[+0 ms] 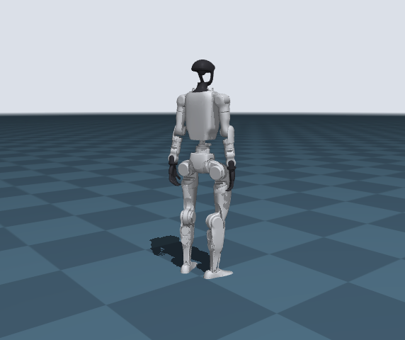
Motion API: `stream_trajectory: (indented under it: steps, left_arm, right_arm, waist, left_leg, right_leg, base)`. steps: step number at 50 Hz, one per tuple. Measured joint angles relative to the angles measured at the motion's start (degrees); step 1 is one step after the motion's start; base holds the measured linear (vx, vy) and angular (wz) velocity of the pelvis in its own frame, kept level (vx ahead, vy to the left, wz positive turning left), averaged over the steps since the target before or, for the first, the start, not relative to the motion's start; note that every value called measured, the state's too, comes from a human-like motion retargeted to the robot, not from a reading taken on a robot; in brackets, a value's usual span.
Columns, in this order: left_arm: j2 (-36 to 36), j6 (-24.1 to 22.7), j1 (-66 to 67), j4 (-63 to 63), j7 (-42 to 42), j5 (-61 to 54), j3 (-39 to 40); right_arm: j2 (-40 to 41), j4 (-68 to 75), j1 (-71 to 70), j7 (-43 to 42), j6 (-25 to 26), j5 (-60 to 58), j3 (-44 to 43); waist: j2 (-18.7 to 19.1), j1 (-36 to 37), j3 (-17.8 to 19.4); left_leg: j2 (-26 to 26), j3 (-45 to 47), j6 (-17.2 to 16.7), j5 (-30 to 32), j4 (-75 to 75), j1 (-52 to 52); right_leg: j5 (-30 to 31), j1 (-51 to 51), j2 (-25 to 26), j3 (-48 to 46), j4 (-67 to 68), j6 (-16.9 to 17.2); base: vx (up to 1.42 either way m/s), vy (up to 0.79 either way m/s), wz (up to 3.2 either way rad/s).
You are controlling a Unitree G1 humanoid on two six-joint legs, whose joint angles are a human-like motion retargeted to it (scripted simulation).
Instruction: Upper body actions
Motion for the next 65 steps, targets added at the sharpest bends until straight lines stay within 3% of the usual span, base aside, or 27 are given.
stream_trajectory:
  steps: [14, 32, 45, 57, 65]
  left_arm:
    - [0.39, 0.32, 3.36, 2.02, -0.36, 1.0, 0.75]
    - [-3.52, -0.86, 4.54, -0.24, -0.73, 1.84, -0.17]
    - [-5.96, -1.06, -0.59, -0.03, -1.95, 3.61, -4.24]
    - [-7.75, -1.94, -2.66, -0.52, -1.57, 2.55, -4.31]
    - [-7.55, -1.73, -2.64, -0.17, -1.78, 3.64, -4.74]
  right_arm:
    - [0.88, -0.4, -2.18, 1.44, -0.34, -1.05, 1.3]
    - [5.3, -2.24, -11.81, 7.05, -0.41, -5.1, 10.74]
    - [6.06, -1.41, -14.3, 6.08, 1.56, -7.88, 8.79]
    - [5.49, 0.88, -13.26, 2.68, 2.95, -5.64, 5.45]
    - [6.05, 1.0, -14.1, 2.62, 3.02, -4.4, 5.95]
  waist:
    - [0.84, -3.87, -1.61]
    - [5.15, -18.87, -1.67]
    - [10.14, -36.92, 2.85]
    - [10.81, -38.72, 2.62]
    - [11.06, -40.36, 3.22]
  left_leg:
    - [2.8, 8.13, -0.73, -2.83, 0.07, 1.31]
    - [7.61, 38.02, -7.01, -9.1, 1.1, 7.16]
    - [8.41, 46.88, -9.76, -10.24, 2.65, 5.81]
    - [7.17, 52.81, -12.21, -11.25, 4.67, 6.96]
    - [6.94, 54.81, -13.16, -11.5, 5.8, 7.23]
  right_leg:
    - [1.54, -5.61, 1.87, 8.25, 1.94, -0.8]
    - [11.86, -19.41, 15.05, 42.77, 2.45, -0.16]
    - [16.0, -23.64, 18.44, 45.9, 1.55, 3.0]
    - [16.04, -25.36, 17.8, 45.3, 1.03, 9.57]
    - [15.92, -25.95, 18.09, 46.96, 1.03, 10.66]
  base:
    - [-0.08, -0.12, -0.51]
    - [-0.3, -0.09, -1.9]
    - [-0.21, 0.11, -0.98]
    - [-0.04, 0.08, -0.71]
    - [-0.05, 0.06, -0.4]
